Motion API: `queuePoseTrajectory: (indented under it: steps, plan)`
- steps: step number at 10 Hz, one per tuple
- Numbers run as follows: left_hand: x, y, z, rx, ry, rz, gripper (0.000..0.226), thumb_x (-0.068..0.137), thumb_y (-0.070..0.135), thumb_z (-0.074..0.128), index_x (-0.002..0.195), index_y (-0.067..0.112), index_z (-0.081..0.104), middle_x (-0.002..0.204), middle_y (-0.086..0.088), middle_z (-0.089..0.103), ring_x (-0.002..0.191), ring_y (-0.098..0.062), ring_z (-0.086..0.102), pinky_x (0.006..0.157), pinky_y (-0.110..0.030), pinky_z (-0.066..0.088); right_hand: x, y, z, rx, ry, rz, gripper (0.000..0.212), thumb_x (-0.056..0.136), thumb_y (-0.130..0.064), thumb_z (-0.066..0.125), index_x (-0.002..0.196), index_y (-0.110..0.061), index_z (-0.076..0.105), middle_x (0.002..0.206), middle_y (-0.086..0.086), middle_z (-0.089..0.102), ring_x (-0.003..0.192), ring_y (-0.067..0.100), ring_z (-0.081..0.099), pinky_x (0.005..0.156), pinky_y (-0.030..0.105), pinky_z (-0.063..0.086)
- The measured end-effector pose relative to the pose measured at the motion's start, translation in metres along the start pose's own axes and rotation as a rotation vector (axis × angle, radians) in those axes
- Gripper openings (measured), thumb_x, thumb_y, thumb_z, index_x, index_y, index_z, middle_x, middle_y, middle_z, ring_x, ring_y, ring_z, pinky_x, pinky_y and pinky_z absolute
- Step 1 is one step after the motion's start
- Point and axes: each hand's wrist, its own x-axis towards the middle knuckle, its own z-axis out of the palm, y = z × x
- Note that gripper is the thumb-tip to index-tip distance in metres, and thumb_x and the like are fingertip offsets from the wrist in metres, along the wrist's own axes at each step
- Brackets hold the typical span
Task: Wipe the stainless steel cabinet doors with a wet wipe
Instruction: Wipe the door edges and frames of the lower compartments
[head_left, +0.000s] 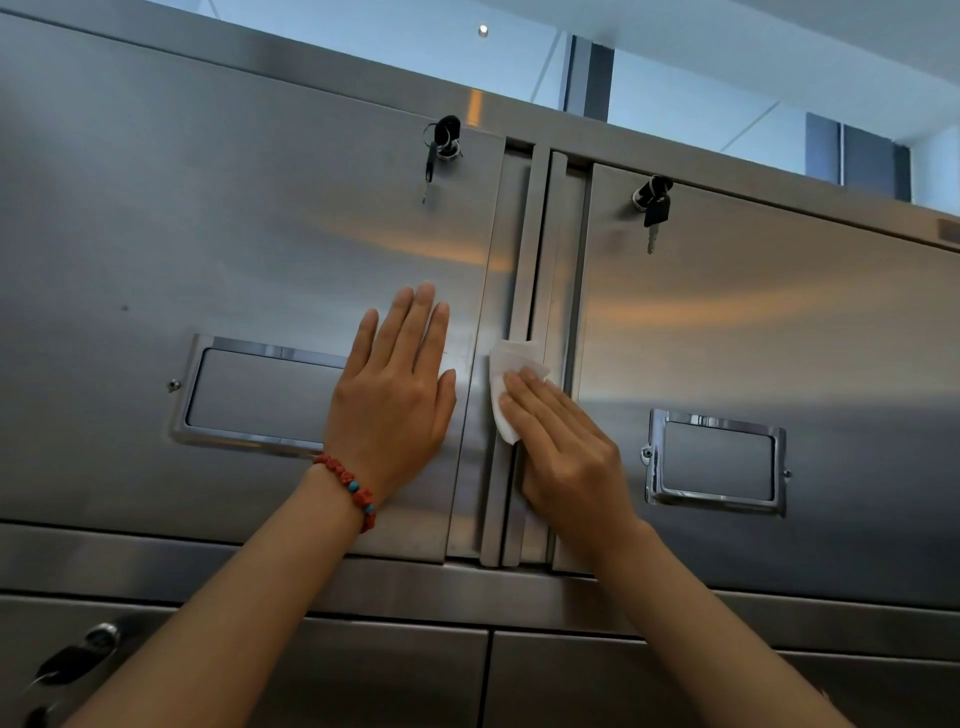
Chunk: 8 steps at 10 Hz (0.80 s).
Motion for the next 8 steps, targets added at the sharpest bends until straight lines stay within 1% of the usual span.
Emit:
queuePoseTrajectory:
  steps: [2, 4, 5, 6, 8]
  plan:
    - [0.000, 0.000, 0.000, 0.002, -0.003, -0.001, 0.056, 0.095, 0.031, 0.025, 0.139, -0.003, 0.035, 0.146, -0.022, 0.032, 0.136, -0.035, 0.029, 0.111, -0.051, 0.027, -0.017, -0.011, -0.004, 0.003, -0.033, -0.006, 0.037, 0.066, 0.007, 0.081, 0.102, 0.008, 0.068, 0.111, 0.025, 0.064, 0.108, 0.034, 0.061, 0.096, 0.044, 0.045]
    - [0.000, 0.000, -0.002, 0.008, -0.008, 0.003, 0.056, 0.094, 0.029, 0.027, 0.140, -0.003, 0.035, 0.146, -0.023, 0.032, 0.137, -0.035, 0.029, 0.111, -0.050, 0.026, -0.028, -0.017, -0.008, 0.004, -0.045, -0.014, 0.035, 0.070, 0.004, 0.079, 0.103, 0.008, 0.068, 0.112, 0.025, 0.063, 0.109, 0.034, 0.060, 0.097, 0.044, 0.044]
    - [-0.001, 0.000, -0.002, 0.009, -0.010, 0.001, 0.056, 0.094, 0.029, 0.027, 0.140, -0.003, 0.035, 0.147, -0.022, 0.031, 0.137, -0.035, 0.028, 0.112, -0.050, 0.025, -0.023, -0.014, -0.007, -0.024, -0.022, -0.039, 0.027, 0.076, 0.004, 0.071, 0.103, 0.008, 0.068, 0.112, 0.025, 0.064, 0.108, 0.035, 0.061, 0.096, 0.045, 0.046]
    - [-0.001, 0.000, -0.002, 0.004, -0.015, 0.001, 0.056, 0.094, 0.029, 0.027, 0.140, -0.003, 0.034, 0.147, -0.022, 0.031, 0.137, -0.035, 0.028, 0.112, -0.050, 0.024, -0.015, -0.014, -0.003, -0.037, 0.004, -0.003, 0.028, 0.074, 0.008, 0.074, 0.101, 0.009, 0.068, 0.111, 0.025, 0.064, 0.108, 0.036, 0.061, 0.095, 0.044, 0.047]
    - [-0.001, 0.000, -0.002, 0.003, -0.031, -0.005, 0.056, 0.095, 0.030, 0.026, 0.142, -0.001, 0.032, 0.149, -0.021, 0.028, 0.139, -0.033, 0.025, 0.113, -0.048, 0.021, -0.027, -0.021, -0.003, 0.004, -0.017, 0.026, 0.034, 0.072, 0.007, 0.077, 0.104, 0.009, 0.067, 0.113, 0.026, 0.063, 0.110, 0.035, 0.060, 0.095, 0.044, 0.048]
